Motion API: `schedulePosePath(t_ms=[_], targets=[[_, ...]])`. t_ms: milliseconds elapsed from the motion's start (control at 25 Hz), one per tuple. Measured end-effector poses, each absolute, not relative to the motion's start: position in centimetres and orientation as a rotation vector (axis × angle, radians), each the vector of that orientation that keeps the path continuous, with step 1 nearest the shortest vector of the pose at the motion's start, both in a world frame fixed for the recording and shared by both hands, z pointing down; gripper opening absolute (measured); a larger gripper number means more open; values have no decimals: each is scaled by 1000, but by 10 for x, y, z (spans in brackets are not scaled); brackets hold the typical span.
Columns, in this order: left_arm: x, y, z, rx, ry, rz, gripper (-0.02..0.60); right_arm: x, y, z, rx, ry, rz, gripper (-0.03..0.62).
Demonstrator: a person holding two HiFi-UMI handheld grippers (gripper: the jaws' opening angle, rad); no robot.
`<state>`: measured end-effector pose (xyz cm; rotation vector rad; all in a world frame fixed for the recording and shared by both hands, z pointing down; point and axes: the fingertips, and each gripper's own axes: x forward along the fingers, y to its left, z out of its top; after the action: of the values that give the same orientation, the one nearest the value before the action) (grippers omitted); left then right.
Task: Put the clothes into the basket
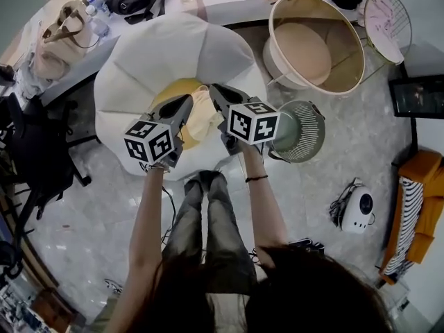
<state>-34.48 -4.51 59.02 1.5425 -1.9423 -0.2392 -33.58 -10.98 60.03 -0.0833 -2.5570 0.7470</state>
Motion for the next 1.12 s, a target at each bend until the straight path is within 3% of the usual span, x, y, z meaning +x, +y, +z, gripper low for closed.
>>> schedulePosePath(t_ms=[1120], targets=[[-344,-61,784,1416,-1853,-237,11,-345,-130,812,-44,-2336,895,9]])
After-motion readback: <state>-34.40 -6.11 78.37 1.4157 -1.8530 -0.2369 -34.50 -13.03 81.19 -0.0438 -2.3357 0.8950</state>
